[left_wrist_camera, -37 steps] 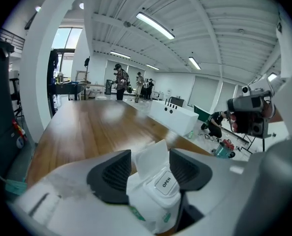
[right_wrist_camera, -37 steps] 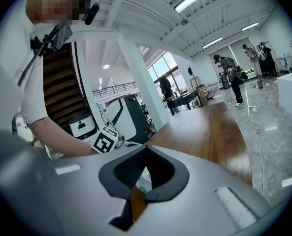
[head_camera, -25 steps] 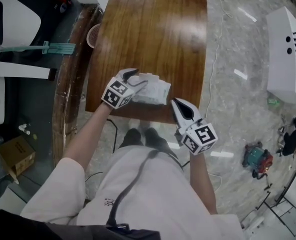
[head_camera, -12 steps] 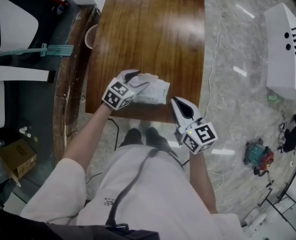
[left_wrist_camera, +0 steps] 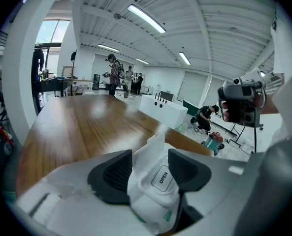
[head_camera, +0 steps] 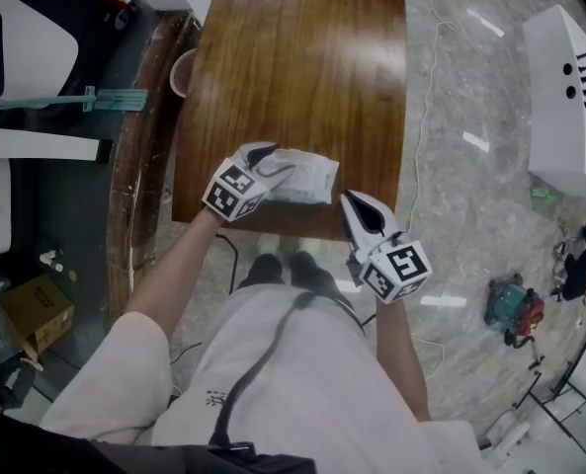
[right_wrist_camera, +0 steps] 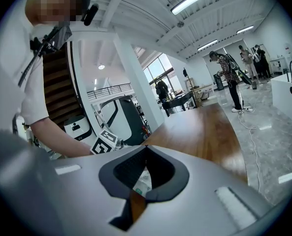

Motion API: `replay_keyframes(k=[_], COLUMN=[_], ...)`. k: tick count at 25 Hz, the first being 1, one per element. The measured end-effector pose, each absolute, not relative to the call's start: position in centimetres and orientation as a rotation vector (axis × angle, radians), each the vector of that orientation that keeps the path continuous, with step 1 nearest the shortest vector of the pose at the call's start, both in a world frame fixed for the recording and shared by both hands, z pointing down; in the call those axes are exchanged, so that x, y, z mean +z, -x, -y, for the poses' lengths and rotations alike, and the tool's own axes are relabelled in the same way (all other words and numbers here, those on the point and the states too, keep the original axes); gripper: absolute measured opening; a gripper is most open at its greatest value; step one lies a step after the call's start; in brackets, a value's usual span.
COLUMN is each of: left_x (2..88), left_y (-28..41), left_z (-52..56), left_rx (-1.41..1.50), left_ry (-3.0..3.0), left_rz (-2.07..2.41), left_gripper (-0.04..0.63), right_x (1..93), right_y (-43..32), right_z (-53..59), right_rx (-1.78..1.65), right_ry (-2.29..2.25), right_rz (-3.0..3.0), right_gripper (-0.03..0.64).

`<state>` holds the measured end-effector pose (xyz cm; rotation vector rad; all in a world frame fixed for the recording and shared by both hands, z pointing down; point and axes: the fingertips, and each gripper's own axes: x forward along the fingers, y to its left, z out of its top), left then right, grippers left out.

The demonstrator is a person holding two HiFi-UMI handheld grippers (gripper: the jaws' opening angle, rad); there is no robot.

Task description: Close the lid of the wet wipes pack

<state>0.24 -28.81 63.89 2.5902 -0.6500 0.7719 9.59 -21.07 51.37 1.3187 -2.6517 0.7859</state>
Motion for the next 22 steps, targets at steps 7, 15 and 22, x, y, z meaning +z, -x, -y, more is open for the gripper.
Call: replay_keyframes(k=[7,15,22], left_x=[63.8,63.4,63.7], left_y=[0.0,0.1,0.3], left_z=[27.8,26.4,25.6], left_rx=[0.777,0.801,0.821], left_ry=[-2.595,-2.618,-2.619], left_rz=[0.641,0.62,0.609], left_gripper=[0.241,0.235,0.235], right_x=[51.2,50.8,50.9], right_y=[-9.1,-9.1,-9.1], right_z=[20.6,20.0,19.2], right_rx=[0.772,0.764,0.764], right_ry=[-1.321,-1.33,-1.339], right_rz=[2.653,2.651,2.642], right_gripper=[0.009,0.009,0.009])
